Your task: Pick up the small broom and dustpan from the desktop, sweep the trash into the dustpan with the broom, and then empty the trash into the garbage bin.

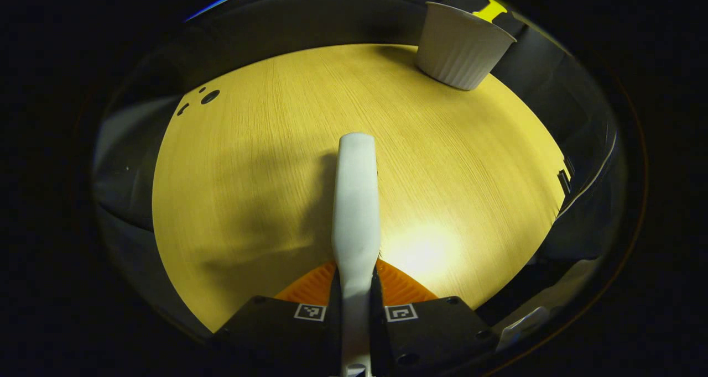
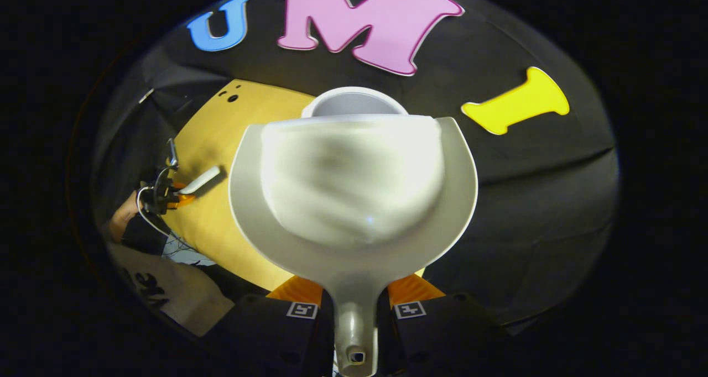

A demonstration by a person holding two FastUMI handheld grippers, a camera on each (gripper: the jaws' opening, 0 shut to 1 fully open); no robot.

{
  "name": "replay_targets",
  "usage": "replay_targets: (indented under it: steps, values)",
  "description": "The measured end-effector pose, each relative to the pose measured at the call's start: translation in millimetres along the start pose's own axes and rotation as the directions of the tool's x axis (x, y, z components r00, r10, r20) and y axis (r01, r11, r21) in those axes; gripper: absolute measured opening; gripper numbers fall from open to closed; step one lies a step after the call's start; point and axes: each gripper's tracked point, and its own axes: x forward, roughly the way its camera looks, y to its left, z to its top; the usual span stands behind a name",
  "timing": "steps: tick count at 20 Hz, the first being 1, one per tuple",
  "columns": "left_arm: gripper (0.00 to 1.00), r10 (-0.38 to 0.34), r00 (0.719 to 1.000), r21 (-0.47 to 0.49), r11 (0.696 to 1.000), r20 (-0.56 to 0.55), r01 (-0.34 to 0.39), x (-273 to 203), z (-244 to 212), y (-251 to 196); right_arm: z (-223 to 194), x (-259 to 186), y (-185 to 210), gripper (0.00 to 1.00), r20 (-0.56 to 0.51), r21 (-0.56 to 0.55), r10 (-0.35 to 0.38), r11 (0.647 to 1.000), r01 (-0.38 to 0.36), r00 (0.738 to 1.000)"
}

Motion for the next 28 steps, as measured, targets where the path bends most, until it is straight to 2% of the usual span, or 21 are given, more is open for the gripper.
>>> replay_targets:
  steps: [5, 9, 14, 17, 18, 21, 24, 25, 26, 28]
  values:
    - [0.23, 0.044, 0.999, -0.019, 0.999, -0.005, -0.044, 1.4, 1.9, -1.0, -35.6, 28.3, 67.9, 0.35, -0.010, -0.041, 0.097, 0.994, -0.098, 0.995]
    - [0.24, 0.071, 0.997, -0.044, 0.997, 0.003, -0.071, 2.9, 5.1, 1.5, -63.3, 75.9, 104.7, 0.35, -0.050, -0.089, 0.116, 0.989, -0.120, 0.992]
    - [0.24, 0.112, 0.994, -0.052, 0.992, 0.003, -0.111, 3.6, 7.8, 4.1, -94.1, 155.9, 147.7, 0.35, -0.086, -0.096, 0.127, 0.986, -0.135, 0.988]
    - [0.24, 0.122, 0.993, -0.058, 0.991, 0.001, -0.122, 3.1, 8.4, 4.1, -114.7, 201.4, 161.6, 0.35, -0.116, -0.085, 0.122, 0.988, -0.133, 0.986]
    - [0.24, 0.126, 0.992, -0.058, 0.990, 0.002, -0.125, 3.2, 9.1, 5.1, -117.6, 214.8, 165.7, 0.38, -0.119, -0.066, 0.121, 0.989, -0.129, 0.985]
    - [0.24, 0.135, 0.991, -0.052, 0.990, 0.000, -0.135, 3.0, 8.2, 6.7, -125.8, 249.9, 174.0, 0.35, -0.117, 0.005, 0.114, 0.993, -0.114, 0.987]
    - [0.25, 0.148, 0.989, -0.049, 0.988, -0.004, -0.148, 3.2, 7.4, 7.8, -127.2, 266.6, 179.9, 0.35, -0.106, 0.036, 0.096, 0.995, -0.093, 0.990]
    - [0.25, 0.150, 0.989, -0.051, 0.987, -0.008, -0.150, 2.3, 6.9, 7.5, -129.5, 271.2, 183.2, 0.32, -0.106, 0.043, 0.099, 0.995, -0.095, 0.989]
    - [0.25, 0.152, 0.988, -0.052, 0.987, -0.011, -0.152, 1.5, 7.0, 7.7, -130.7, 273.9, 187.0, 0.35, -0.108, 0.052, 0.106, 0.993, -0.101, 0.988]
    - [0.25, 0.155, 0.988, -0.051, 0.987, -0.010, -0.155, 1.3, 7.3, 8.3, -134.5, 277.6, 192.7, 0.35, -0.117, 0.068, 0.123, 0.991, -0.116, 0.986]
